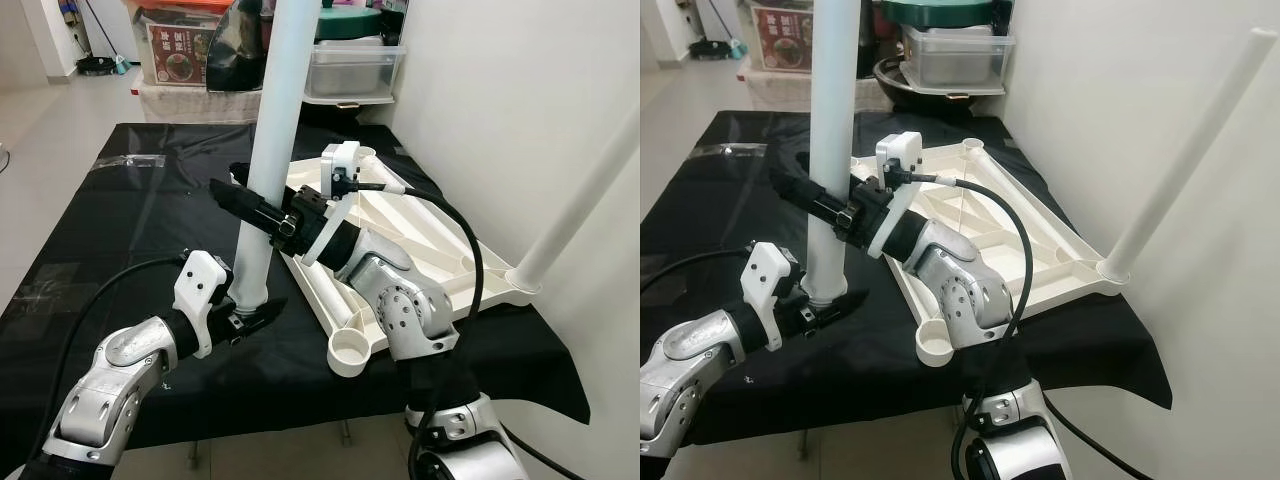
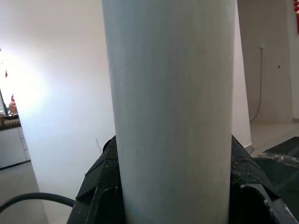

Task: Building children table

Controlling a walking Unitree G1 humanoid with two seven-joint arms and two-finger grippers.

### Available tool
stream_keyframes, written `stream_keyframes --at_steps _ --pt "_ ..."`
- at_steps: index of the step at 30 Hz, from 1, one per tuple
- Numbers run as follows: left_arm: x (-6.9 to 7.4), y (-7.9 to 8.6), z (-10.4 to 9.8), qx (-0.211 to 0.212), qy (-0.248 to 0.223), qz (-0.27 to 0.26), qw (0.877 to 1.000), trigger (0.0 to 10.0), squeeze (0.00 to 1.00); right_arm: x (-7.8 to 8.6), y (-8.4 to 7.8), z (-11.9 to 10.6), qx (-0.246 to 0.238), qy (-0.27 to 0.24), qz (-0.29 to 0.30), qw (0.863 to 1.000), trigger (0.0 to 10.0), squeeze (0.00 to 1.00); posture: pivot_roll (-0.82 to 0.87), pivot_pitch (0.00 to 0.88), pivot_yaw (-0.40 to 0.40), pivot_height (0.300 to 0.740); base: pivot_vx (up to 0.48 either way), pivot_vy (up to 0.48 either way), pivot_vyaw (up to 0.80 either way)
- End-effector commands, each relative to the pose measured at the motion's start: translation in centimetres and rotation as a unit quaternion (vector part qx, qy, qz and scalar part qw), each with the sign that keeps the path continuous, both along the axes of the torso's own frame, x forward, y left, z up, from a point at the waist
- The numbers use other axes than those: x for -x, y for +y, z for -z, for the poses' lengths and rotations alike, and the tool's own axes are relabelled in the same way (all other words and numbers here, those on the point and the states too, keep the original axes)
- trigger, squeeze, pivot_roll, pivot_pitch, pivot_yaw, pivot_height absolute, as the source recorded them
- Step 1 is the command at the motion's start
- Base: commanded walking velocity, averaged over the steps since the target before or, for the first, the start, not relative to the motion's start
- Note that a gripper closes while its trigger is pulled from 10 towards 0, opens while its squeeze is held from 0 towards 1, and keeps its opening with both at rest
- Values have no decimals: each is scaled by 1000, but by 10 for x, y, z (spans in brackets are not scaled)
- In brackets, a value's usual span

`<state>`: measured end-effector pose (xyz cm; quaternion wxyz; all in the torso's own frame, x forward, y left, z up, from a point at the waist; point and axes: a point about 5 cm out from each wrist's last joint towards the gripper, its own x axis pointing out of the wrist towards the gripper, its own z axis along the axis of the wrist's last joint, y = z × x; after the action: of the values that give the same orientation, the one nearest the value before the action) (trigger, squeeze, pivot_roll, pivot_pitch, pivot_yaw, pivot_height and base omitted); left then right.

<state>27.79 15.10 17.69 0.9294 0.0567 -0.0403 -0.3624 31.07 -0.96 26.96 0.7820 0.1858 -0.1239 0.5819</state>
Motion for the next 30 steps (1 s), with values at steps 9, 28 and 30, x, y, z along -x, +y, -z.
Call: stream_keyframes --at_steps 9,28,30 --pt "1 -20 -9 21 -27 26 999 627 0 8 24 -5 -31 40 -44 998 10000 133 132 0 -70 740 0 0 0" --pt "-24 25 16 -207 -11 -197 958 10000 0 -23 1 17 38 145 207 967 10000 0 118 0 -70 740 0 0 0" --pt "-26 27 17 -225 -14 -218 950 10000 0 -25 -1 19 33 164 224 960 10000 0 119 0 -71 740 0 0 0"
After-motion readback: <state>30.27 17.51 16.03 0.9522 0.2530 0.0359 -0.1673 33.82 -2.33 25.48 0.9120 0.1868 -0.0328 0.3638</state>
